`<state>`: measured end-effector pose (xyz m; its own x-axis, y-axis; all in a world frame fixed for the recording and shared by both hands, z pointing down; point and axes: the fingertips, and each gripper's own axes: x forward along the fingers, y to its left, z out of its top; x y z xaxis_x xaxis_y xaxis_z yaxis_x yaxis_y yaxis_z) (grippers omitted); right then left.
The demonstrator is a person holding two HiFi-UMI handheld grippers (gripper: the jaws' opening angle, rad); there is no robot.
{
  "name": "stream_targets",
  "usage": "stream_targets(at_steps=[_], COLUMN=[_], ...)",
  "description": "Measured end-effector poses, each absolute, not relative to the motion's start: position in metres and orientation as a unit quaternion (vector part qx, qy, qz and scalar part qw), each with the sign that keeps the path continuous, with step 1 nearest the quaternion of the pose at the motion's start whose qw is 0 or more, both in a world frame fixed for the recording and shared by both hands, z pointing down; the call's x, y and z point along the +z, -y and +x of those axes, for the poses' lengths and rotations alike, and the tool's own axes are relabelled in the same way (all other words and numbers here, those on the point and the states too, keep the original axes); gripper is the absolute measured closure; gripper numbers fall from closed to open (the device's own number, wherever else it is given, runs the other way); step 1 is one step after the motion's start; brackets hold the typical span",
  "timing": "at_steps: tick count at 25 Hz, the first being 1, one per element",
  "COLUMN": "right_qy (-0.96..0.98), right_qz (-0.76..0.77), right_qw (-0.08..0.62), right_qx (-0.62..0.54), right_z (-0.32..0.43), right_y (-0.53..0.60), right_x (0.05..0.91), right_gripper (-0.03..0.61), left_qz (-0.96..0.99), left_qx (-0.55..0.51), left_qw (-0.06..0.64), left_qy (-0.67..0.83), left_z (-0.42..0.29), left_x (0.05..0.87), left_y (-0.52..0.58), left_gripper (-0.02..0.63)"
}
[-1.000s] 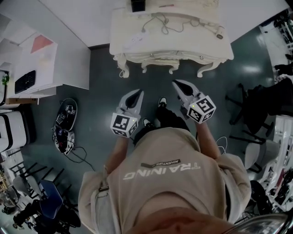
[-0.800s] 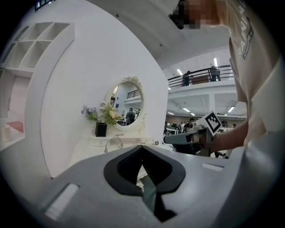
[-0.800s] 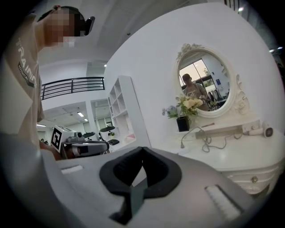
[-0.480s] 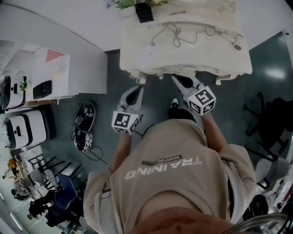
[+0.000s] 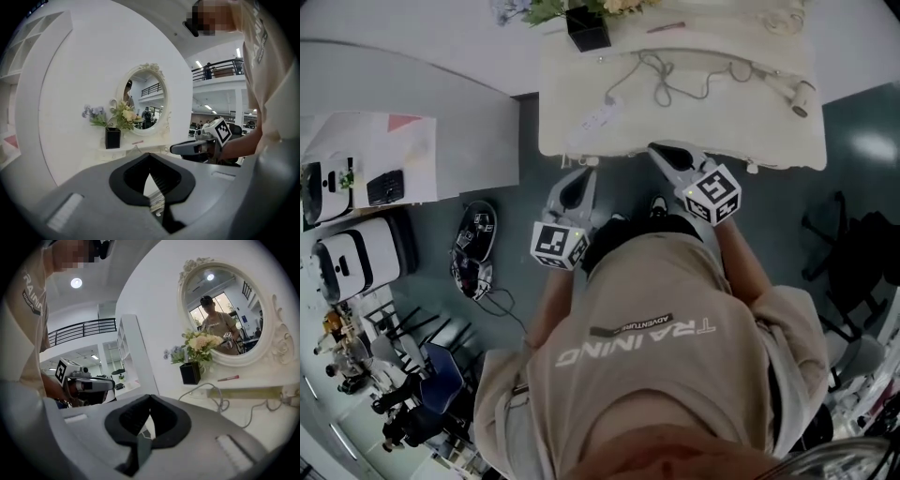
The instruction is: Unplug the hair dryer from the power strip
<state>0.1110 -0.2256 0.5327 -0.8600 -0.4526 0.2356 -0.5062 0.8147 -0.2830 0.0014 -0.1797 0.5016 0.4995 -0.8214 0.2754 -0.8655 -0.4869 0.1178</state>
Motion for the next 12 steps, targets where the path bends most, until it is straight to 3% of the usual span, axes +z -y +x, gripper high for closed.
stream_targets(at_steps=[12], right_qy=[0.941], right_qz=[0.239], right_qw=[0.178], right_qx=[0.162], right_z=[0.040], right_y=[0.296], right_x=[0.570], right_gripper=[0.577], left_qz=[0.875], left_qx=[0.099], left_qw=[0.137], left_qy=[0.453], left_z=[-0.055], left_x=[0.546], left_y=[0.283], left_gripper=[0.617])
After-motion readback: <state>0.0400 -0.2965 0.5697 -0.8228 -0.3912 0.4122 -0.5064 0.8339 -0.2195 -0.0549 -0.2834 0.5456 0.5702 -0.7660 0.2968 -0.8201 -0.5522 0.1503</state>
